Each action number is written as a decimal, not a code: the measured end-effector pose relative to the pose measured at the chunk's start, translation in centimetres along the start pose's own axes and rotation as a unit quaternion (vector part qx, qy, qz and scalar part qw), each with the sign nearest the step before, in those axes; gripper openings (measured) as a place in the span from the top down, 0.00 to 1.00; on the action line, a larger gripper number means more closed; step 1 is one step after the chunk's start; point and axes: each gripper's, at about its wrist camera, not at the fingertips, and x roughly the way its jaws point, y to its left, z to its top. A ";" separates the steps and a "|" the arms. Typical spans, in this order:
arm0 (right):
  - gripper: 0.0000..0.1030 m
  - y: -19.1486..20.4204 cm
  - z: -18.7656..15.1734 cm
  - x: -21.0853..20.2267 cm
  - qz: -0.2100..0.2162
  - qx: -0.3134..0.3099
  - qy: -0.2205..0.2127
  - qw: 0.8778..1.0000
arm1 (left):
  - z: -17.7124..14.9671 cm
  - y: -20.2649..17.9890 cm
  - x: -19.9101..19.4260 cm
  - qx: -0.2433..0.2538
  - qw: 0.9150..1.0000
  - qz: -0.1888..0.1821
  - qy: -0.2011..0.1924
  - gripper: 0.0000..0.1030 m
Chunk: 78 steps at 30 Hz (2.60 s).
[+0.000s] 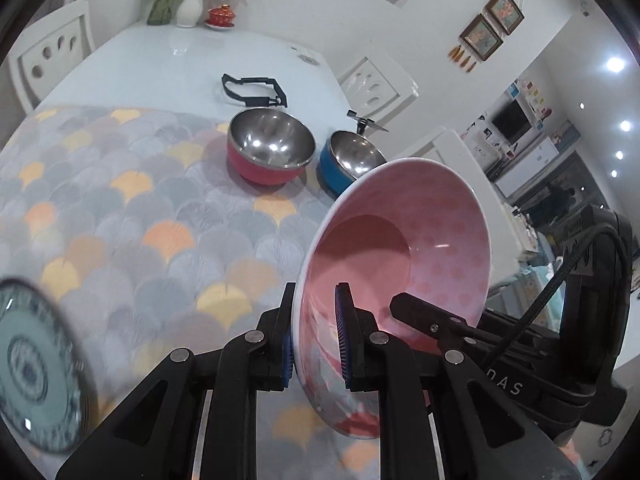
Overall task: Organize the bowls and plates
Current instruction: 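Lift the pink bowl with both grippers and carry it across the table, then set the pink bowl down on the cloth and open both grippers, then move both grippers to the red steel bowl and grip its rim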
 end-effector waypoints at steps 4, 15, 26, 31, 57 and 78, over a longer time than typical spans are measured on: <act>0.74 0.8 -3.4 -0.9 0.002 0.022 0.021 1.000 | -2.5 0.5 -1.5 -0.016 1.000 0.006 0.015 0.87; 0.74 -1.2 -10.5 3.6 0.017 0.078 0.125 0.989 | -8.5 2.5 1.4 -0.017 0.993 0.043 0.106 0.87; 0.73 -2.3 -11.3 5.7 0.001 0.086 0.157 0.984 | -9.8 2.6 3.9 -0.004 0.990 0.047 0.131 0.87; 0.73 -3.0 -11.2 6.0 -0.004 0.101 0.157 0.982 | -9.8 2.1 4.2 0.005 0.990 0.048 0.134 0.87; 0.44 -1.9 -6.0 -7.5 -0.003 0.113 -0.008 0.994 | -5.0 -0.7 -8.1 0.074 0.996 0.041 -0.004 0.71; 0.29 -3.9 3.4 -8.4 0.035 0.147 -0.090 0.984 | 6.4 -0.5 -8.5 0.051 0.996 0.012 -0.076 0.35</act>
